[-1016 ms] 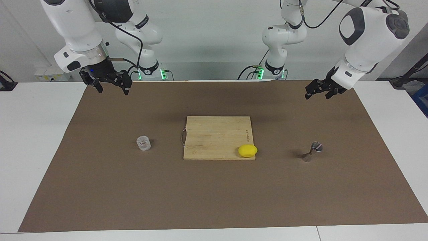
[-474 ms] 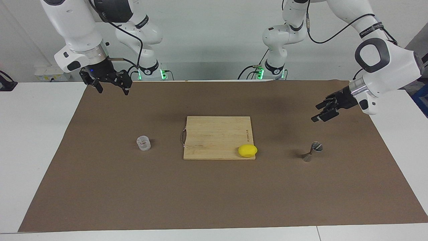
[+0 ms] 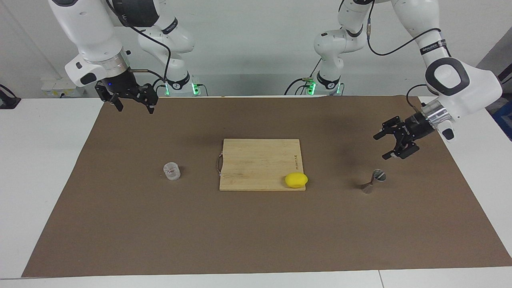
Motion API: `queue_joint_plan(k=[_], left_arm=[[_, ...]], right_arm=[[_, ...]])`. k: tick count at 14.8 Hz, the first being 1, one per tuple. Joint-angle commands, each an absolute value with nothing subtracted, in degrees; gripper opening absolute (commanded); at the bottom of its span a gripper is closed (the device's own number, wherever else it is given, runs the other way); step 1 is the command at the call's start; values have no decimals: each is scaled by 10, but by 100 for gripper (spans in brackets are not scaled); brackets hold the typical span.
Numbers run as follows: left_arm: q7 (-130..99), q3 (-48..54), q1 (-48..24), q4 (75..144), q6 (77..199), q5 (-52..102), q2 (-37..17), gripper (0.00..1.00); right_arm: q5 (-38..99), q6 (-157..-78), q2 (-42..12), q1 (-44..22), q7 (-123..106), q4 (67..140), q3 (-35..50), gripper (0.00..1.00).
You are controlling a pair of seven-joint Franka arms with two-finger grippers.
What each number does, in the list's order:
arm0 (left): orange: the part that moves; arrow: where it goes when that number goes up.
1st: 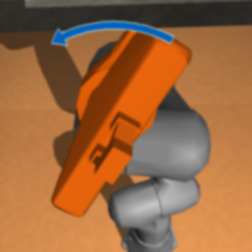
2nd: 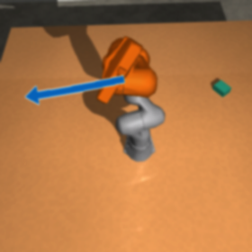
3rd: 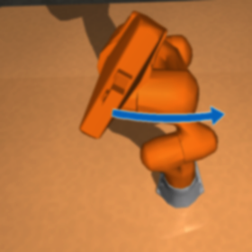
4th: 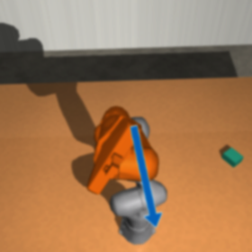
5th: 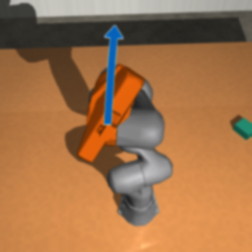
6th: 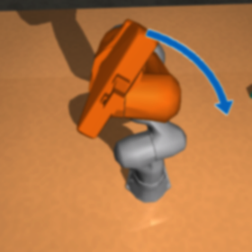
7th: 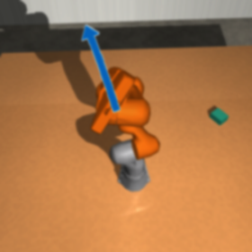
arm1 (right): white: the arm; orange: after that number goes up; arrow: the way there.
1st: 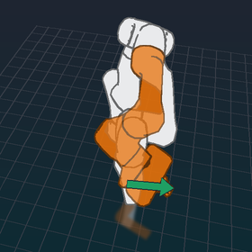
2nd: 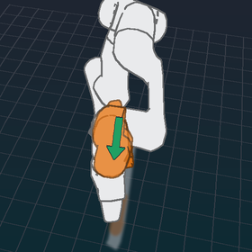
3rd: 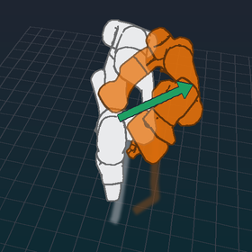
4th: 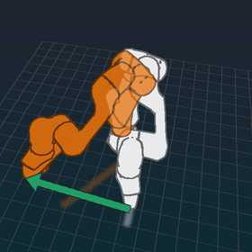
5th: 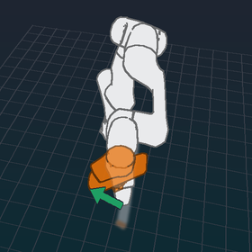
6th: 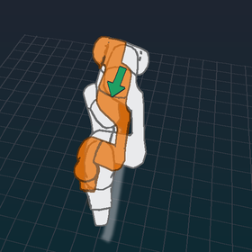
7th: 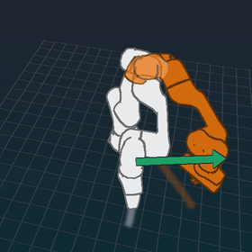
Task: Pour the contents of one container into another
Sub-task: 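Reach the left gripper to the small metal cup and grasp it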
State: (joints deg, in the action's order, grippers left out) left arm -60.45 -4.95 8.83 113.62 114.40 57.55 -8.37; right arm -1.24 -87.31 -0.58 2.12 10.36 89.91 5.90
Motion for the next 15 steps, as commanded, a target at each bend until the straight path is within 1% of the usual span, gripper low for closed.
queue_joint_plan(k=[1, 5, 10, 11, 15], left_arm=[[-643, -47, 104, 1184, 1200, 670, -75, 100], [-645, -46, 100, 1215, 1237, 777, -99, 100], [-640, -45, 73, 1236, 1281, 861, -105, 100], [-640, -45, 66, 1235, 1294, 880, -112, 100], [-637, -45, 54, 1235, 1311, 896, -119, 93]], right_arm=[[-14, -879, 3, 29, 91, 910, 62, 100], [-14, -879, 3, 29, 91, 910, 62, 100], [-14, -879, 3, 29, 91, 910, 62, 100], [-14, -879, 3, 29, 91, 910, 62, 100], [-14, -879, 3, 29, 91, 910, 62, 100]])
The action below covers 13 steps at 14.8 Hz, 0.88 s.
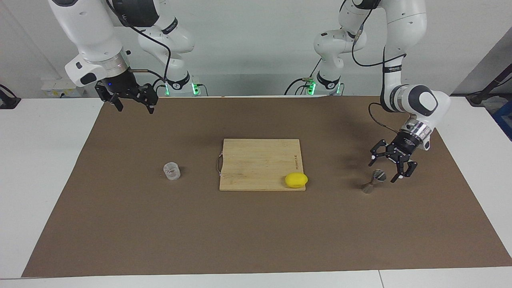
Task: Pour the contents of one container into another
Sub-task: 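Reach the left gripper to the small metal cup and grasp it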
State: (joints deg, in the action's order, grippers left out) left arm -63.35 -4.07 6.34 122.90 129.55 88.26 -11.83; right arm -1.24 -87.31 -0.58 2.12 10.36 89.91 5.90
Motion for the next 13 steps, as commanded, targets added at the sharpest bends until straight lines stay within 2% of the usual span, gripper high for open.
queue_joint_plan(k=[1, 5, 7, 13], left_arm=[[-637, -45, 54, 1234, 1312, 896, -120, 91], [-638, -45, 57, 1237, 1312, 896, -118, 84], [-638, -45, 58, 1237, 1311, 896, -118, 76], [-631, -45, 54, 1236, 1315, 911, -119, 73]], right_arm=[[-14, -879, 3, 29, 91, 910, 62, 100], [-14, -879, 3, 29, 91, 910, 62, 100], [-14, -879, 3, 29, 91, 910, 62, 100], [-14, -879, 3, 29, 91, 910, 62, 100]])
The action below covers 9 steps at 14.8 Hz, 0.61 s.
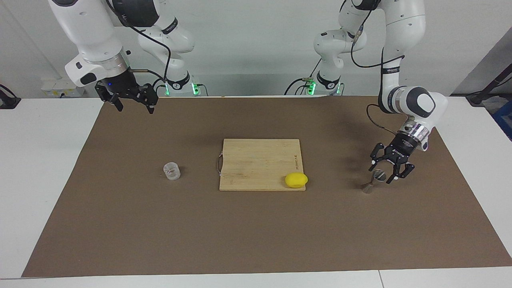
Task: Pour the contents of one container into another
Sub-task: 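Reach the left gripper to the small metal cup and grasp it, then carry the metal cup to the board while the right gripper approaches the glass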
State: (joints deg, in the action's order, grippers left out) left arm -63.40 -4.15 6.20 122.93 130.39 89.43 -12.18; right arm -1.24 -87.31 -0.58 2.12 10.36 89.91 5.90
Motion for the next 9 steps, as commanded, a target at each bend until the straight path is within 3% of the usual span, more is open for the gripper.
queue_joint_plan(k=[1, 4, 5, 6, 9], left_arm=[[-630, -45, 54, 1236, 1315, 911, -119, 65], [-618, -45, 54, 1237, 1315, 911, -119, 43], [-614, -45, 54, 1237, 1315, 911, -119, 27], [-613, -45, 54, 1237, 1314, 911, -119, 3], [-612, -42, 54, 1230, 1302, 908, -119, 0]], right_arm=[[-14, -879, 3, 29, 91, 910, 62, 100], [-14, -875, 3, 38, 89, 909, 59, 100], [-14, -875, 3, 43, 89, 910, 59, 100], [-14, -873, 4, 44, 88, 910, 60, 100], [-14, -874, 4, 40, 87, 910, 60, 100]])
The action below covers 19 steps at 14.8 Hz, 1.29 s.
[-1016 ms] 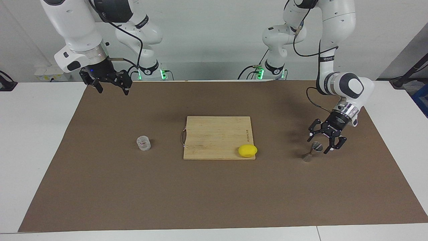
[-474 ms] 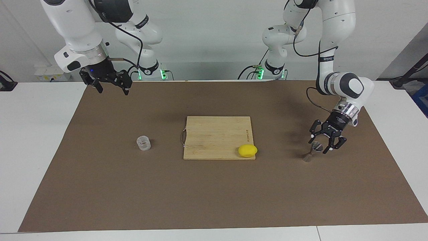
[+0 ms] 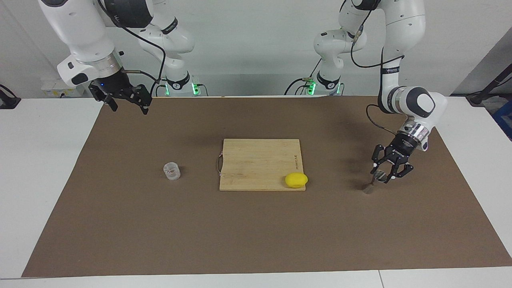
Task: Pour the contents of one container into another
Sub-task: 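Carry the metal cup to the board while the right gripper approaches the glass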
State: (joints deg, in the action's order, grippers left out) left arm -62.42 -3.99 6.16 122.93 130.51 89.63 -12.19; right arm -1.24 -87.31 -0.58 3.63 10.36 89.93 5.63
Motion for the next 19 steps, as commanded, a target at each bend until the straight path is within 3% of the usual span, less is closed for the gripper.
queue_joint_plan(k=[1, 4, 11, 17, 19], left_arm=[[-607, -41, 53, 1223, 1294, 901, -119, 0], [-612, -33, 18, 1200, 1265, 905, -117, 0], [-711, -21, -97, 1168, 1258, 926, -111, 0], [-716, -22, -234, 1156, 1349, 1020, -114, 0], [-718, -22, -280, 1153, 1399, 1031, -117, 0]], right_arm=[[-14, -875, 4, 40, 93, 910, 61, 100], [-12, -910, 3, 36, 118, 914, 61, 96], [45, -918, 0, 36, 403, 943, 62, 100], [112, -1003, -18, 48, 619, 1008, 61, 100], [153, -1017, -50, 68, 650, 1016, 60, 100]])
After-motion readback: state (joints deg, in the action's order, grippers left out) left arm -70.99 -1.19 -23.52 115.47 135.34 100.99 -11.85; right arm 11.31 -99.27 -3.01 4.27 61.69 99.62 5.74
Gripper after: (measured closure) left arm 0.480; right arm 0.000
